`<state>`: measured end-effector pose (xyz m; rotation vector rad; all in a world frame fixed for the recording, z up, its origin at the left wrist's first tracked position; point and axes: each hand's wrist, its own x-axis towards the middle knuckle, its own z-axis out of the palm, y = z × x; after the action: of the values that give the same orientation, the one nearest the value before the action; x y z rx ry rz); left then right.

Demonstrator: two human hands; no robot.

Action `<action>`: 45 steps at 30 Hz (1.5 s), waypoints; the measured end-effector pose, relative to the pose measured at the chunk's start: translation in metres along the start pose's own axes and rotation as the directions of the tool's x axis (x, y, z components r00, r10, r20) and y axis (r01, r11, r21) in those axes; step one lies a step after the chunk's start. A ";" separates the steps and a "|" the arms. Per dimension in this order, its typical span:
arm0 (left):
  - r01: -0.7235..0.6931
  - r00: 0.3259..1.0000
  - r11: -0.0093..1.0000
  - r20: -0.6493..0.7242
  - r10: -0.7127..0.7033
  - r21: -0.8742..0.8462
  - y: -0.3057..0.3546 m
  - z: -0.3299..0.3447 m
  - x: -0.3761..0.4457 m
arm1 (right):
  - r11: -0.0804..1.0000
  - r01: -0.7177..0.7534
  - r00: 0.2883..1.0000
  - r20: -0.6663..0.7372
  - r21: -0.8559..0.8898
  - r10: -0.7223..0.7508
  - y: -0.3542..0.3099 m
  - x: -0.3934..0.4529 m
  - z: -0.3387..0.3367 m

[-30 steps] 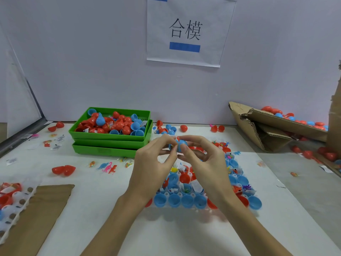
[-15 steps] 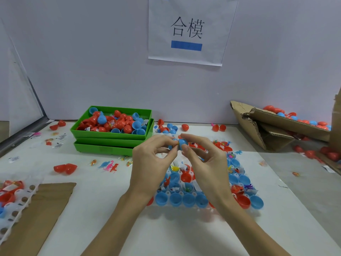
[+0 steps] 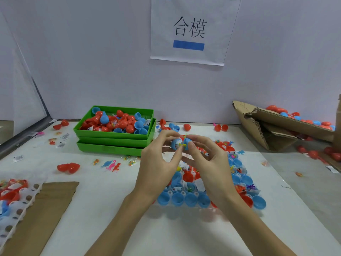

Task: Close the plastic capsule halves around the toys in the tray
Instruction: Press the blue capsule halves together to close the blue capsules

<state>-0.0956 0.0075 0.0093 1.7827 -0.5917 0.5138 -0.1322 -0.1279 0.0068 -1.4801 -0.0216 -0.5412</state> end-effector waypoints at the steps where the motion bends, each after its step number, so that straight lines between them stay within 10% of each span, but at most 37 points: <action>1: -0.007 1.000 1.000 -0.004 0.007 0.004 0.000 -0.001 0.001 | 1.000 0.002 1.000 -0.005 0.000 -0.002 0.000 0.000 0.000; 23: 0.092 0.994 0.994 0.054 -0.095 0.050 -0.009 0.000 0.004 | 0.998 -0.056 0.998 -0.029 0.040 0.057 0.006 -0.003 0.004; 39: -0.183 0.978 0.961 0.142 0.155 0.210 -0.005 -0.005 0.002 | 0.999 -0.023 1.000 -0.016 0.028 0.023 0.003 -0.001 0.001; 45: -0.019 0.999 0.999 0.047 0.017 0.033 -0.006 -0.002 0.001 | 0.999 0.031 1.000 0.003 -0.028 -0.031 0.001 -0.002 0.001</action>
<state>-0.0912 0.0112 0.0056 1.8270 -0.6355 0.4981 -0.1332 -0.1264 0.0050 -1.5095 -0.0391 -0.5672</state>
